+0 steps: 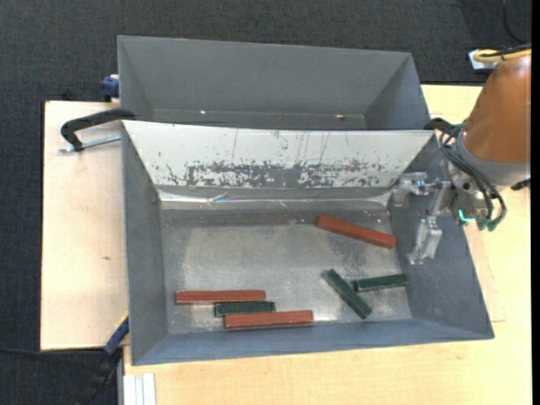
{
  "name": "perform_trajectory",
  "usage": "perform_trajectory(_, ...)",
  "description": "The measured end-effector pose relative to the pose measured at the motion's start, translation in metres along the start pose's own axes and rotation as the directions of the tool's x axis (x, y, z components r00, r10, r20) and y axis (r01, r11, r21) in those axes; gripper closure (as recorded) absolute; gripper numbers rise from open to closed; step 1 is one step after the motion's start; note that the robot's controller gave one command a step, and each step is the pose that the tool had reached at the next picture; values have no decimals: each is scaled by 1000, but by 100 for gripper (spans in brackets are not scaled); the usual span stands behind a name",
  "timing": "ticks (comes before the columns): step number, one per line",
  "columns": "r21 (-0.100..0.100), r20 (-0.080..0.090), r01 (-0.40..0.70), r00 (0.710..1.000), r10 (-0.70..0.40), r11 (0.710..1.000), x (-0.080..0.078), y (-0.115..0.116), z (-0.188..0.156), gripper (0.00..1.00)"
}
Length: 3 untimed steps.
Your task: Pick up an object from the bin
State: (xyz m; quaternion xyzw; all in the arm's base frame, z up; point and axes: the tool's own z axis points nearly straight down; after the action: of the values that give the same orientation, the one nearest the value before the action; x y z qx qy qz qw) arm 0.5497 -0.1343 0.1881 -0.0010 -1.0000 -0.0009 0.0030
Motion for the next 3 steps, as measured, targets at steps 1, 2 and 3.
perform_trajectory(1,2,8,2,1000,-2,1000,-2,1,-4,0)
perform_trajectory(2,4,16,15,1000,-15,1000,3,2,36,0)
perform_trajectory(3,-1,11,-180,984,180,984,-8,4,116,100)
